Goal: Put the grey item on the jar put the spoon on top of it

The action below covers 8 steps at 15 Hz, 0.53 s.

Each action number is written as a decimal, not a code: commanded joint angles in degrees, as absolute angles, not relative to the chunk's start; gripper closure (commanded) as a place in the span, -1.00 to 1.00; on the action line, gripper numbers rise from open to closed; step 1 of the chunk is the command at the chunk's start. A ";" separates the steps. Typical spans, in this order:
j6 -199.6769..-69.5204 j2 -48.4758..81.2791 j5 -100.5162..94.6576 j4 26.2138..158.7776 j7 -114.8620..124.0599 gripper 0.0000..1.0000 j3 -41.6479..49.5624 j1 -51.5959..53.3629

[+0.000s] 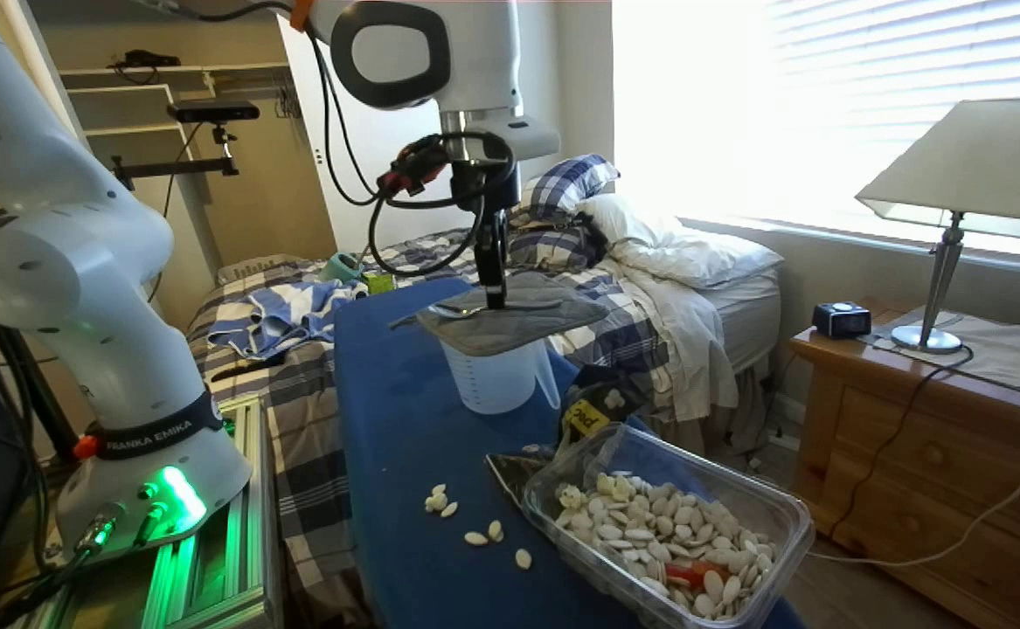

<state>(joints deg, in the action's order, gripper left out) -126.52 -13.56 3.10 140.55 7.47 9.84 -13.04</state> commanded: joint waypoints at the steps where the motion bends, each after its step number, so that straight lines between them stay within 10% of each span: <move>1: -126.49 -12.61 4.90 139.29 5.79 -0.32 10.61 -12.25; 8: -124.58 -17.93 1.77 140.26 9.75 -1.00 8.15 -11.86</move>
<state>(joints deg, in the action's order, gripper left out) -126.45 -14.27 3.00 139.98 7.82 9.03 -12.41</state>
